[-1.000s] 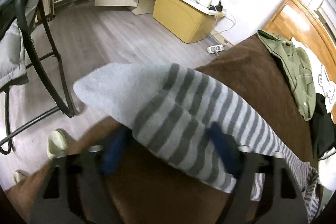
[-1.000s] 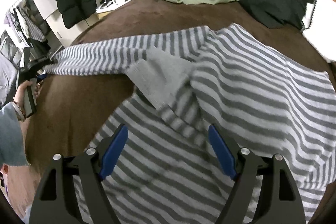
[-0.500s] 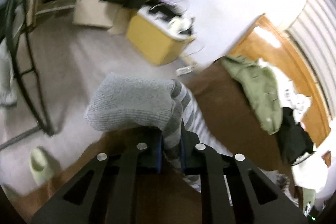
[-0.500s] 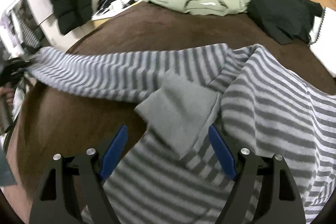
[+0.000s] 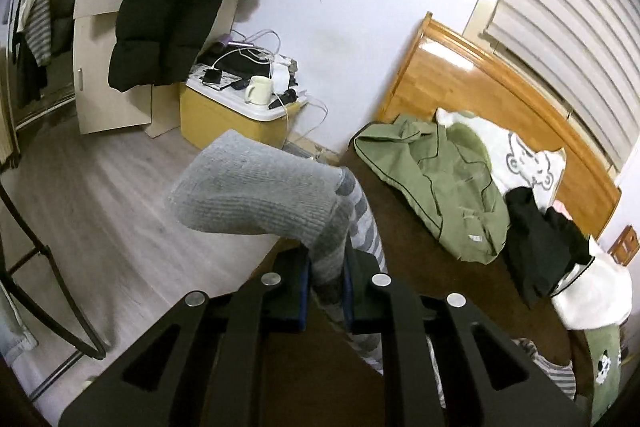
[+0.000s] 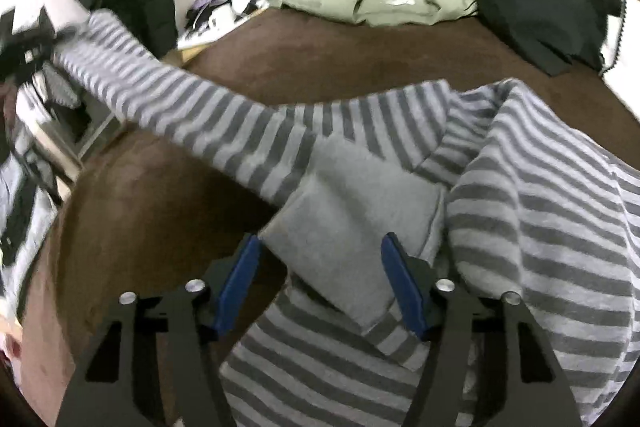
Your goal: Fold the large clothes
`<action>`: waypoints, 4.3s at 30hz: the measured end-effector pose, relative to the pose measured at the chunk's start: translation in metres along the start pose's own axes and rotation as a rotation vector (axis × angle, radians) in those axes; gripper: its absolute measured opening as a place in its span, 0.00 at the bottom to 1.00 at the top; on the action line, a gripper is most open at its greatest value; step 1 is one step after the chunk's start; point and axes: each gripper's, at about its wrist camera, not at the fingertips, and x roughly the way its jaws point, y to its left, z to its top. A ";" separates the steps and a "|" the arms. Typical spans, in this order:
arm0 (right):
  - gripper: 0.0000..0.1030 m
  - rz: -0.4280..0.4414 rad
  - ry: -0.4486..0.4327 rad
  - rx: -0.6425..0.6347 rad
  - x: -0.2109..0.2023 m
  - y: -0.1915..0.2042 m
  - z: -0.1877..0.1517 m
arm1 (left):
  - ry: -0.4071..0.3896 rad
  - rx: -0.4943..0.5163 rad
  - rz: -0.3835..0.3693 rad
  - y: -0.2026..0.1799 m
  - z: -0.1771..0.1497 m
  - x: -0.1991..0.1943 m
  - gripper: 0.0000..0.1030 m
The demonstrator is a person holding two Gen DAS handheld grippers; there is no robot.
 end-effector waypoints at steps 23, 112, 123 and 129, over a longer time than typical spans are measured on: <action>0.50 0.078 0.005 0.084 0.016 -0.003 0.001 | -0.007 -0.054 -0.065 0.009 -0.007 -0.019 0.15; 0.74 -0.192 -0.080 0.212 -0.192 -0.216 -0.028 | 0.471 0.705 -0.197 -0.370 -0.287 0.021 0.94; 0.53 -0.380 0.161 -0.045 -0.088 -0.176 0.012 | 0.568 0.621 -0.201 -0.338 -0.302 0.056 0.94; 0.20 -0.371 0.195 0.012 -0.076 -0.191 0.005 | 0.567 0.608 -0.208 -0.335 -0.303 0.058 0.94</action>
